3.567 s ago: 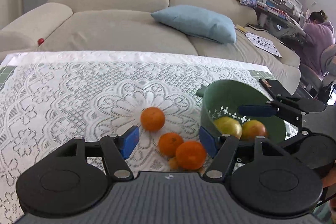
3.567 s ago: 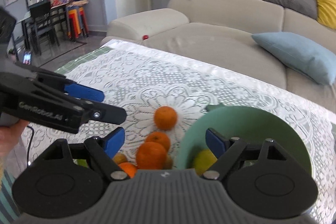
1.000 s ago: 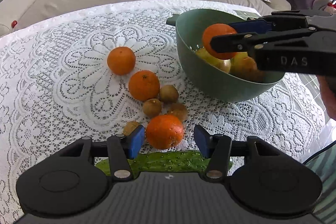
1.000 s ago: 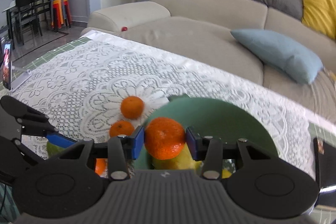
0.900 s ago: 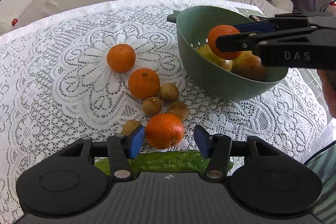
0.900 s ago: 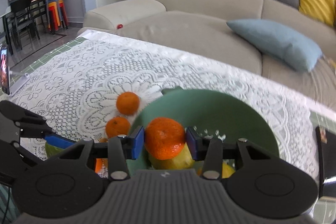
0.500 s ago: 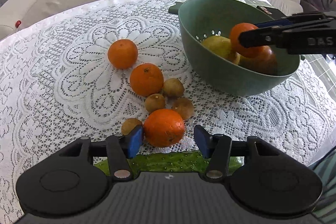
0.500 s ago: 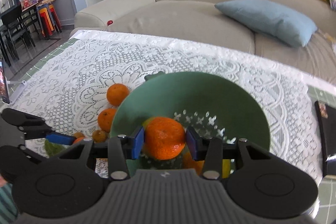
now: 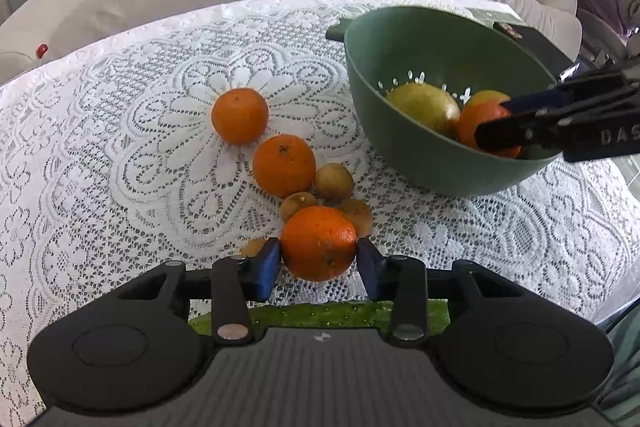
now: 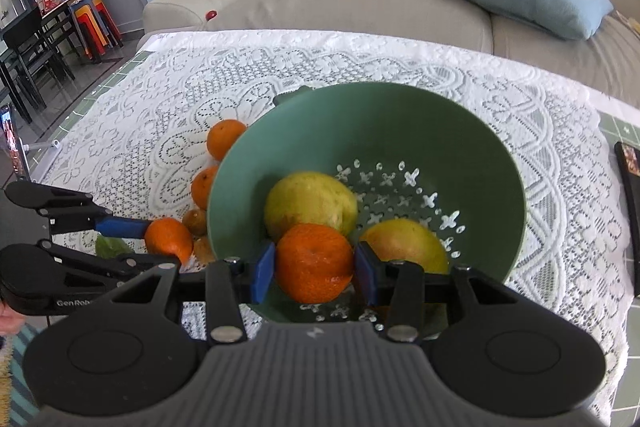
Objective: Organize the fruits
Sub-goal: 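Carry the orange with the left tool into the colander and release it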
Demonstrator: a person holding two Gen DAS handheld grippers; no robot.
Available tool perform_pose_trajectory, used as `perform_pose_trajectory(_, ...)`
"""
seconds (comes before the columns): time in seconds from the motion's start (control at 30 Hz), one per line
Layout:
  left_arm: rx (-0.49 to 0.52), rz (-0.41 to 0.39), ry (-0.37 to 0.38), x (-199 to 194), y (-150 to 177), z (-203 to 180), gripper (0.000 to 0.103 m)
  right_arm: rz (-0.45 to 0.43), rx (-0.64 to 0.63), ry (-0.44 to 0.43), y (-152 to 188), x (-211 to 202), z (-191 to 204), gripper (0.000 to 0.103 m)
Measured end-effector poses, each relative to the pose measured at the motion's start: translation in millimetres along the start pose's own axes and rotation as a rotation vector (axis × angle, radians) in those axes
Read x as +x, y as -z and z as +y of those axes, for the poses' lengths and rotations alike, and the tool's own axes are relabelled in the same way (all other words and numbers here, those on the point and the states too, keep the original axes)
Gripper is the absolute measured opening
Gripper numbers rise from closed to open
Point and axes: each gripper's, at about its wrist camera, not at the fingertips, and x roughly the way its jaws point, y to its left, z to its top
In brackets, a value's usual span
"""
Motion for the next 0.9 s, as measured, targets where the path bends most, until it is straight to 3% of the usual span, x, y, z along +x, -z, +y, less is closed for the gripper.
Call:
perform_pose_trajectory(0.53,-0.102,-0.114,0.075,-25,-15,6,0.046,0.044,0.021,-0.011,2,6,-1,0.043)
perform_pose_trajectory(0.6,-0.114,-0.127,0.09,-27,-17,5,0.046,0.031,0.019,-0.016,2,4,0,0.044)
perform_pose_trajectory(0.7,-0.122,-0.146,0.107,-29,-21,3,0.046,-0.001,0.02,-0.014,0,-3,0,0.056)
perform_pose_trajectory(0.9,-0.117,-0.19,0.162,-33,-34,-8,0.046,-0.069,0.03,0.025,-2,-12,-3,0.056)
